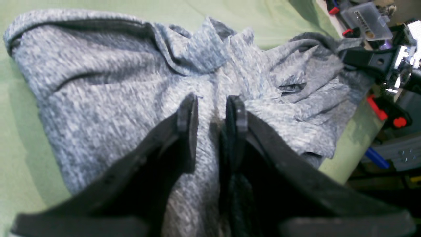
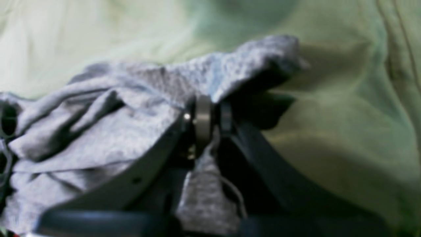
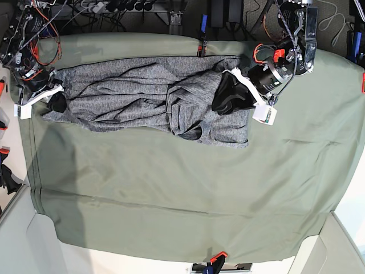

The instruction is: Fold the T-shirt properly

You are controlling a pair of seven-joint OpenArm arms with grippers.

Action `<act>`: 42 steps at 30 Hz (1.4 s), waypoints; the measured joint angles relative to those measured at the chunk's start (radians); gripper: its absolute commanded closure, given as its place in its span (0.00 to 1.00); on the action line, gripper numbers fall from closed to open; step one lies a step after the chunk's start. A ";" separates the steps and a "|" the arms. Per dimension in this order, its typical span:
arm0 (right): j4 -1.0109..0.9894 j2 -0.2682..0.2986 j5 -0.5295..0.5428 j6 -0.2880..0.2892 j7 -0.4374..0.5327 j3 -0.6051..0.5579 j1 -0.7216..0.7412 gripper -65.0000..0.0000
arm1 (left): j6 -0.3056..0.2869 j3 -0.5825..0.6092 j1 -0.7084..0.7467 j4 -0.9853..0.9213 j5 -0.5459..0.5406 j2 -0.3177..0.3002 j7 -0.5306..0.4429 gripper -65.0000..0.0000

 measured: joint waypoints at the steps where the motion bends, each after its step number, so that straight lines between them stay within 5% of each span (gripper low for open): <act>1: 0.000 0.000 0.025 0.003 -0.002 0.000 0.000 1.00 | 0.000 -0.005 0.001 0.006 -0.010 0.000 0.005 0.77; 7: 0.000 -0.017 0.127 0.037 -0.028 0.000 0.000 1.00 | 0.000 -0.101 0.002 0.108 -0.052 0.000 -0.001 0.77; 13: 0.015 -0.099 0.233 0.063 -0.047 -0.011 0.000 1.00 | 0.000 -0.179 0.002 0.143 -0.051 0.000 0.029 0.77; 19: 0.093 -0.177 0.248 0.073 -0.071 -0.179 0.002 1.00 | 0.000 -0.225 0.002 0.143 -0.052 -0.012 0.051 0.77; 32: 0.130 -0.345 -0.029 0.066 0.040 -0.629 0.054 1.00 | 0.000 -0.289 0.003 0.143 -0.052 -0.053 0.077 0.77; 39: 0.108 -0.346 -0.225 0.016 0.084 -0.834 0.176 1.00 | 0.000 -0.291 0.005 0.143 -0.060 -0.053 0.078 0.77; 40: 0.103 -0.345 -0.245 0.001 0.084 -0.852 0.182 0.97 | 0.000 -0.291 0.005 0.143 -0.061 -0.053 0.077 0.77; 42: 0.097 -0.344 -0.274 -0.006 0.090 -0.879 0.183 0.65 | 0.000 -0.291 0.005 0.143 -0.060 -0.053 0.078 0.77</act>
